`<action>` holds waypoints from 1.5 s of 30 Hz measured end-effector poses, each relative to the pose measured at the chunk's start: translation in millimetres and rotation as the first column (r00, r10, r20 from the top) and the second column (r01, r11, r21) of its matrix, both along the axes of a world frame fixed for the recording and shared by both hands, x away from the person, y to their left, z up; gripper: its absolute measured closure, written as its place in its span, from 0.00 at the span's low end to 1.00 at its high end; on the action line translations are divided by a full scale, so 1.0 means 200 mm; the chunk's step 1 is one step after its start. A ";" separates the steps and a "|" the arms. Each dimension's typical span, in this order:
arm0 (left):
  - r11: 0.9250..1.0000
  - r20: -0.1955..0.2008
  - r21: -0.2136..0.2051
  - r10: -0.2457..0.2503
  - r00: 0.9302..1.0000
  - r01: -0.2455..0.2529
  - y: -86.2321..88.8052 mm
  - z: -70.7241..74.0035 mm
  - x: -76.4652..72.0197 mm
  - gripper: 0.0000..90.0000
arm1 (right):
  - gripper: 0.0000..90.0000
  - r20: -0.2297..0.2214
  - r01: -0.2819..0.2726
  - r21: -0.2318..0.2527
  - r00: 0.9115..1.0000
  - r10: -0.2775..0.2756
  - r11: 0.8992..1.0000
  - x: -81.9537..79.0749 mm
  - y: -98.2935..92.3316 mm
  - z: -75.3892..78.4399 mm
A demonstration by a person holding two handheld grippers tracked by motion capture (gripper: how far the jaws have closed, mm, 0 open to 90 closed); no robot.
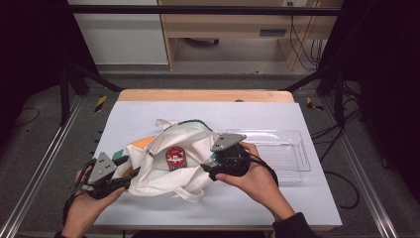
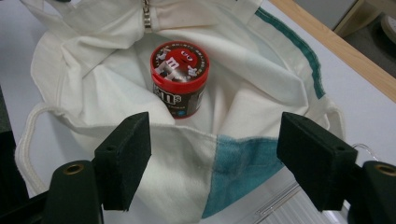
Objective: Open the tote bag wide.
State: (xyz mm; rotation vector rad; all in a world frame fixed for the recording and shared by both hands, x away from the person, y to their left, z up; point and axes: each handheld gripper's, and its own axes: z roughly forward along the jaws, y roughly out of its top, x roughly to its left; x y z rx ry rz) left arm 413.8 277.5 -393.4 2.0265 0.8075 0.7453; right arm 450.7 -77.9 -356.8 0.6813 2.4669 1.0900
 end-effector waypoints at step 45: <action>0.999 -0.020 0.006 0.052 0.998 -0.052 -0.08 0.15 0.37 0.89 | 0.89 0.056 -0.010 -0.160 0.998 0.019 0.987 -0.21 -0.02 -0.20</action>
